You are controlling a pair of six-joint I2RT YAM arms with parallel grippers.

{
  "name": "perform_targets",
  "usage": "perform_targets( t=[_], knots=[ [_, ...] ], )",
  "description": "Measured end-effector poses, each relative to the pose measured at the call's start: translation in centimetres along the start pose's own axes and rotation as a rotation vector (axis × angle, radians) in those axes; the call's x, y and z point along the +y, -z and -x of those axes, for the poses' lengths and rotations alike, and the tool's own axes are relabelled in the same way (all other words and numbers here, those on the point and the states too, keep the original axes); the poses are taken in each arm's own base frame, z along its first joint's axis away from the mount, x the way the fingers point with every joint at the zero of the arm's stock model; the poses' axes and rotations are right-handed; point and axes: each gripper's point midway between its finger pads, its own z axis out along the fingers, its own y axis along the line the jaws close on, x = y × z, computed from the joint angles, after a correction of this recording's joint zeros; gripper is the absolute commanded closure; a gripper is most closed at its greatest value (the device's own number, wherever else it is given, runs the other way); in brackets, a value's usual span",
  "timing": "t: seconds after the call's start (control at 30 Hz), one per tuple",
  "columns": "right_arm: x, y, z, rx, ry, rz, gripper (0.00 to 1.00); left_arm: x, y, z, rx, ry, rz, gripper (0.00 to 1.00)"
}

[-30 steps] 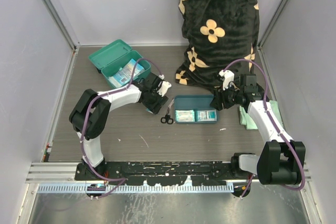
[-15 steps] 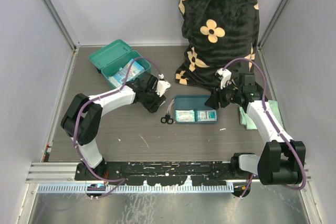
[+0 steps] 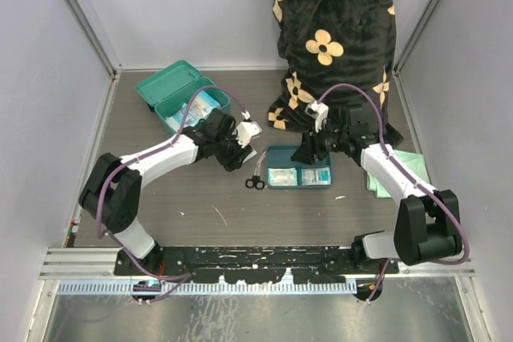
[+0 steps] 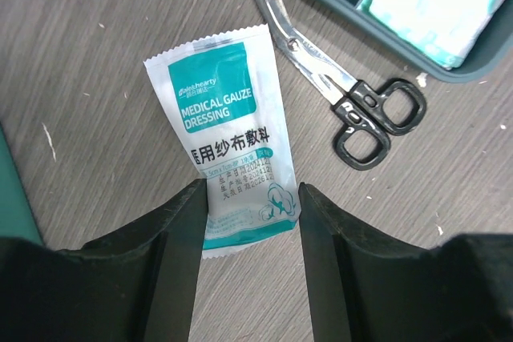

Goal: Organize the medicine kit
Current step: Pick up the medical item at the center of the board, then place the medical item at the medicine box compartment.

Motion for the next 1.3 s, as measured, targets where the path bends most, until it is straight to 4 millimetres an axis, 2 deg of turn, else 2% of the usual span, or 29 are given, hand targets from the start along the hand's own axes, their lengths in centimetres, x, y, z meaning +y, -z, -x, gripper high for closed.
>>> perform_targets(
  t=[0.23,0.47,0.67,0.77,0.93,1.17,1.3],
  knots=[
    [0.8,-2.9,1.4,-0.019,-0.091,0.101,0.45,-0.8,2.3,2.0,-0.102,-0.044,-0.024,0.50],
    [2.4,-7.1,3.9,-0.012,-0.223,0.232,0.43,-1.4,4.2,3.7,-0.173,-0.067,-0.039,0.50],
    [3.8,-9.7,5.3,0.015,-0.299,0.316,0.43,-1.9,5.3,4.5,-0.211,-0.077,-0.048,0.51],
    [4.3,-10.7,5.6,0.028,-0.332,0.349,0.49,-2.1,5.2,4.3,-0.211,-0.074,-0.058,0.51],
    [4.9,-11.6,5.5,0.050,-0.382,0.396,0.65,-2.2,5.2,4.2,-0.209,-0.073,-0.067,0.51],
    [5.2,-11.8,5.5,0.054,-0.402,0.420,0.87,-2.3,5.1,4.1,-0.207,-0.072,-0.068,0.51],
    [5.2,-11.8,5.5,0.053,-0.397,0.421,0.98,-2.3,5.1,4.1,-0.207,-0.072,-0.069,0.47]
  ],
)
